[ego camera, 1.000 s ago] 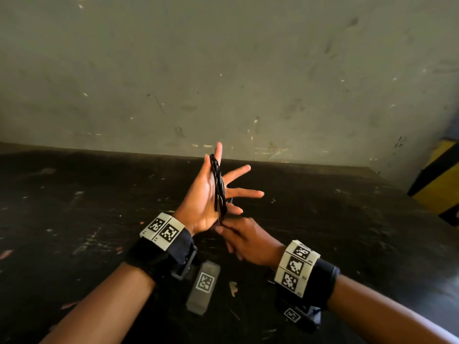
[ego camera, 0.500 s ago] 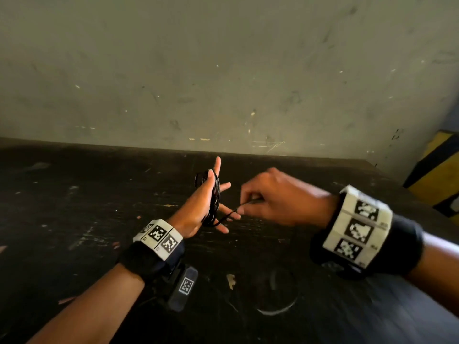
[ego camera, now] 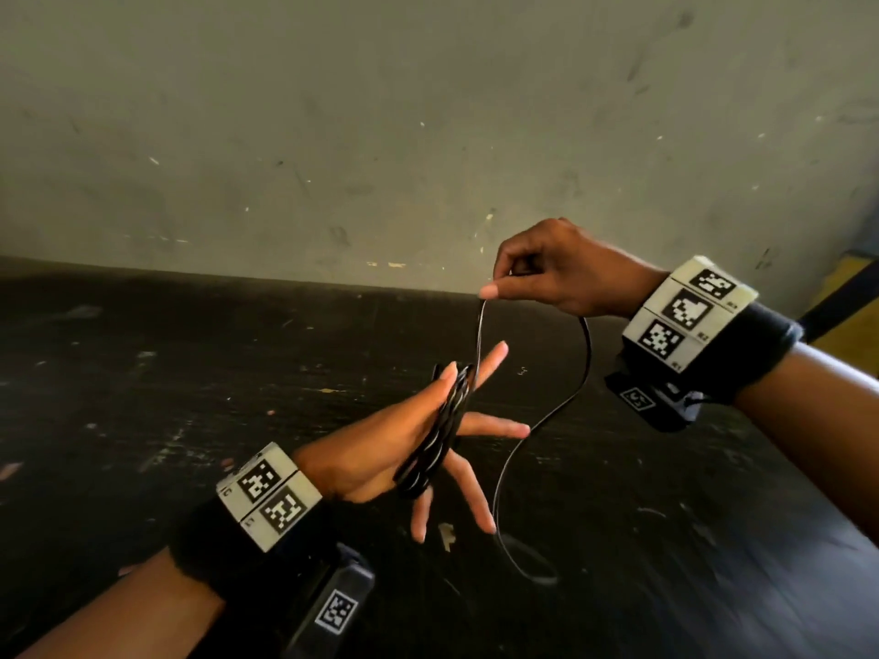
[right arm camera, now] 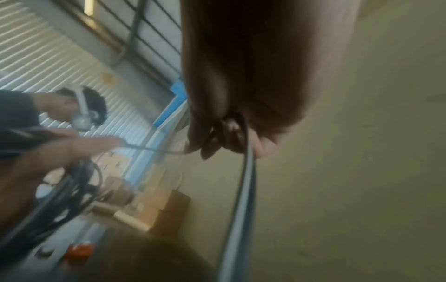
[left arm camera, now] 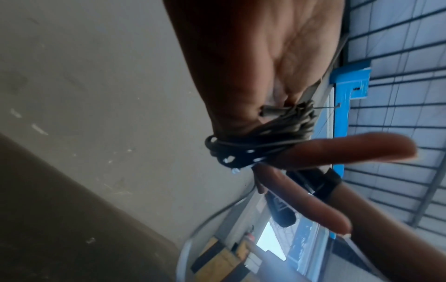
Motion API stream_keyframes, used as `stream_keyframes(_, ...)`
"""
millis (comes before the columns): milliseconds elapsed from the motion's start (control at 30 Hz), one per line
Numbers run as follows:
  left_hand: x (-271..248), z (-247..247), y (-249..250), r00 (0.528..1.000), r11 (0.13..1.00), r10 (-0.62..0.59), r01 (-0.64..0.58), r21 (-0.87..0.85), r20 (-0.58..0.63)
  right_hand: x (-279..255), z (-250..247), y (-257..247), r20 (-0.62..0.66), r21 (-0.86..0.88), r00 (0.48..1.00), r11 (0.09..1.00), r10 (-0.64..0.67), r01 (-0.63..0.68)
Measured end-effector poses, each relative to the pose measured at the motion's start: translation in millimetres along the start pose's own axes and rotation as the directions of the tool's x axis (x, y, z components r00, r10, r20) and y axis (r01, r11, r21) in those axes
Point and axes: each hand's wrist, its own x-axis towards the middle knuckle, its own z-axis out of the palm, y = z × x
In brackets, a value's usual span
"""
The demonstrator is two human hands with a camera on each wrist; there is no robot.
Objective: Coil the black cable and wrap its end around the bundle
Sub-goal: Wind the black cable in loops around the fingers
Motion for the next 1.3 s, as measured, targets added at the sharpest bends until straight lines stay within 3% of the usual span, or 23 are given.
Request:
stream_keyframes(133, -2, 6, 7, 0.987, 0.985, 0.084, -0.061, -0.159, 0.137, -2, 28, 16, -0.116, 0.137, 0.989, 0.988, 0.086, -0.070)
stream_keyframes(300, 2, 3, 25, 0.960, 0.933, 0.280, -0.272, -0.237, 0.001, -24, 90, 10, -0.152, 0.256, 0.982, 0.964, 0.115, -0.074)
stream_keyframes(367, 6, -5, 31, 0.943, 0.907, 0.324, -0.332, -0.259, -0.072, -34, 113, -5, -0.080, 0.355, 0.985, 0.928, 0.150, -0.112)
stream_keyframes(467, 13, -19, 35, 0.930, 0.900, 0.327, -0.361, -0.245, -0.169, -42, 136, -33, 0.129, 0.423, 0.972, 0.876, 0.195, -0.232)
stream_keyframes(566, 17, -28, 32, 0.913, 0.907, 0.315, -0.370, -0.202, -0.260, -43, 147, -50, 0.191, 0.416, 0.963, 0.873, 0.191, -0.256)
stream_keyframes(766, 11, -44, 24, 0.854, 0.927, 0.329, -0.374, -0.036, -0.404, -49, 139, -62, 0.322, 0.265, 0.934, 0.933, 0.153, -0.244)
stream_keyframes(933, 5, -54, 14, 0.850, 0.956, 0.284, -0.284, 0.068, -0.444, -53, 116, -63, 0.260, 0.139, 0.955, 0.973, 0.145, -0.186)
stream_keyframes(1100, 4, -60, 6, 0.831, 0.969, 0.247, -0.203, 0.143, -0.499, -50, 85, -63, 0.293, 0.026, 0.952, 0.995, 0.087, -0.099)
stream_keyframes(1300, 5, -49, 0, 0.855, 0.970, 0.198, -0.102, 0.220, -0.480, -37, 48, -62, 0.315, -0.187, 0.948, 0.975, -0.056, 0.119)
